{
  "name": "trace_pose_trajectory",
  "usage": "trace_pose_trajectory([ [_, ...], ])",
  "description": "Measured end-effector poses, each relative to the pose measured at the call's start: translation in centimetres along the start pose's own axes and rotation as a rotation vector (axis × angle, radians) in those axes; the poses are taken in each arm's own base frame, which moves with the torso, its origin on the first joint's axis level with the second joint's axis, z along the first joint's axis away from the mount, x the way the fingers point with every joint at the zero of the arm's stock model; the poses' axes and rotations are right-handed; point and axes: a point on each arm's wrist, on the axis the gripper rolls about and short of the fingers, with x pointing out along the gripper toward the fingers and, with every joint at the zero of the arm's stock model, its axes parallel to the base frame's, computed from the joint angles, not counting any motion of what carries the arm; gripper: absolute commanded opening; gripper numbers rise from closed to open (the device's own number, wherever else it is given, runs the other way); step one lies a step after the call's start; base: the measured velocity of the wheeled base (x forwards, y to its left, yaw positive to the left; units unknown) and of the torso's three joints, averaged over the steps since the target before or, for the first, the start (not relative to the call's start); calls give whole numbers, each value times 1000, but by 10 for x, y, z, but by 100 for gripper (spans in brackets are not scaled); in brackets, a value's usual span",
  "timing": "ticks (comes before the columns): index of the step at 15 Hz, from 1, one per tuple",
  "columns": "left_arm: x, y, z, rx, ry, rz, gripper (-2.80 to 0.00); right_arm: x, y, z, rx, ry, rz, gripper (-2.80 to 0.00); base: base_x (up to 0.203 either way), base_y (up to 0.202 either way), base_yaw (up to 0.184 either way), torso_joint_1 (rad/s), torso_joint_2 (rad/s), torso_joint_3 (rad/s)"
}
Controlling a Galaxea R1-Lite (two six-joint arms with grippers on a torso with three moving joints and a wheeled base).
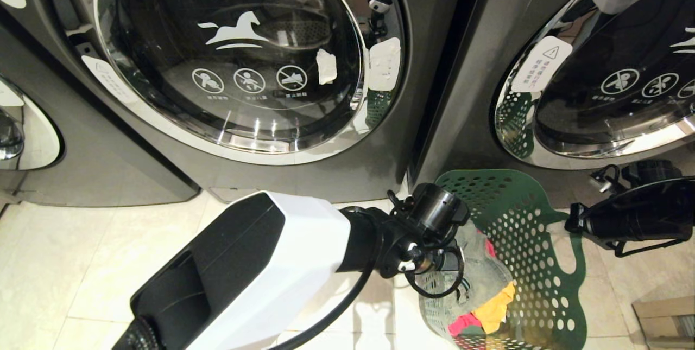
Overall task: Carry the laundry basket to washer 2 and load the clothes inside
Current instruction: Pick up the clothes basket and put it beside the washing machine
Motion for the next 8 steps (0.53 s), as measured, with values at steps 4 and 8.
trace_pose_trajectory([
  [4,0,1,2,-3,-2,2,0,4,-3,2,-14,12,-3,0,0,0,0,0,0,0],
  [8,-2,1,3,-4,-6,-1,0,-2,-3,-5,-2,25,-4,0,0,0,0,0,0,0],
])
